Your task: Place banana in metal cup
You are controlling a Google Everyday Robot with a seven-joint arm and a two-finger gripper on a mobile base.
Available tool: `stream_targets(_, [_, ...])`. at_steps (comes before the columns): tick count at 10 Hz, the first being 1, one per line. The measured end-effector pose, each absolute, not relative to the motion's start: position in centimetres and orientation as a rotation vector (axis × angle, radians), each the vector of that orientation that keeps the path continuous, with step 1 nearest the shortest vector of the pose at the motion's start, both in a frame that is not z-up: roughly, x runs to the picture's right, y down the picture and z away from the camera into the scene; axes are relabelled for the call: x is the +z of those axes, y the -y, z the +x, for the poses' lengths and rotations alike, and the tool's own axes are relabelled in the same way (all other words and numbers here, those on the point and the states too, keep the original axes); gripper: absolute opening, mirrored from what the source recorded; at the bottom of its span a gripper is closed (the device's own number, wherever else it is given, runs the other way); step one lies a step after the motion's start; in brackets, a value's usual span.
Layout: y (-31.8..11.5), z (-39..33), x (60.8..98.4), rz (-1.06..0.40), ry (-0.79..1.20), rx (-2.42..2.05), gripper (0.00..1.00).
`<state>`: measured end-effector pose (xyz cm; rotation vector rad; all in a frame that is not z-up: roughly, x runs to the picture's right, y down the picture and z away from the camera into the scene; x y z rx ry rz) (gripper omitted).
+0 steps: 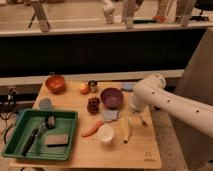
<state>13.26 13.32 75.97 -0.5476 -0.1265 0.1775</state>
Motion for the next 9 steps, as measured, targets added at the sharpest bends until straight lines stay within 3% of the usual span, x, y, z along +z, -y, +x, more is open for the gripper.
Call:
stream_targets(2, [-13.6, 13.0, 76.3, -0.553, 0.169, 0.026, 0.8])
stream_targets(9, [-19.2, 11.8, 78.0, -0.528, 0.423, -0.707, 0.8])
